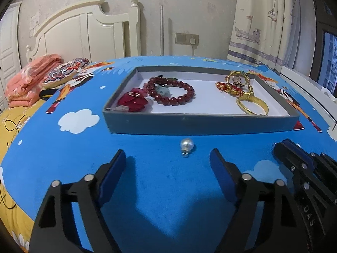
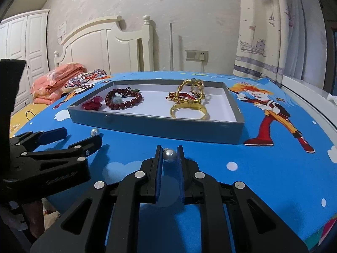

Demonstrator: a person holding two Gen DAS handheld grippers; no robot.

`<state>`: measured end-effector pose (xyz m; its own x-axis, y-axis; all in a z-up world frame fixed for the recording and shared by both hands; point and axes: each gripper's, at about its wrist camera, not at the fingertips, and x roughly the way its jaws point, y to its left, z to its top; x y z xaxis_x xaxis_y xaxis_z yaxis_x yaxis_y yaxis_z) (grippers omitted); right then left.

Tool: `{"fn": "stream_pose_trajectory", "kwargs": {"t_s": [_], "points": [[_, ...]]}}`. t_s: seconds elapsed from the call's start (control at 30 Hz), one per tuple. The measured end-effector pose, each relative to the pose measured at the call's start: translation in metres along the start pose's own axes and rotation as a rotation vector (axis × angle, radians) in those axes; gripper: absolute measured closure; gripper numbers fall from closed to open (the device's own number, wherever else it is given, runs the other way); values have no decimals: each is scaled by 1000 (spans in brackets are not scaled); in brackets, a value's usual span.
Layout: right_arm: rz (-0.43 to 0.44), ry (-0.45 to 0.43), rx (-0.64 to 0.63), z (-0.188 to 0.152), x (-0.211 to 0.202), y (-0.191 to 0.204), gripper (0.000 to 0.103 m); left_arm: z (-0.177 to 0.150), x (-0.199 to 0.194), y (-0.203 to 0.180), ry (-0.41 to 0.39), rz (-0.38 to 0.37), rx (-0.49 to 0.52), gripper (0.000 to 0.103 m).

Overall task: Organize jewelry
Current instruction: 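Grasp the second white pearl with the left tool while the right tool holds its pearl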

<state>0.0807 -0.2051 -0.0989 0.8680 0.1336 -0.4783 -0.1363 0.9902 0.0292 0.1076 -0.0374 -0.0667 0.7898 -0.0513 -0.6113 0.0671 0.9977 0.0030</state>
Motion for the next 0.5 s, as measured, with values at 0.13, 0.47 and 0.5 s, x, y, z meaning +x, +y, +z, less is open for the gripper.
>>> {"fn": "stream_pose_trajectory", "kwargs": {"t_s": [0.13, 0.47, 0.5], "points": [[4, -3, 16, -2, -1, -5, 90, 5, 2, -7, 15, -17, 3, 43], [15, -10, 42, -5, -3, -14, 90, 11, 10, -15, 12, -2, 15, 63], [15, -10, 46, -6, -3, -15, 90, 11, 10, -15, 9, 0, 16, 64]]}}
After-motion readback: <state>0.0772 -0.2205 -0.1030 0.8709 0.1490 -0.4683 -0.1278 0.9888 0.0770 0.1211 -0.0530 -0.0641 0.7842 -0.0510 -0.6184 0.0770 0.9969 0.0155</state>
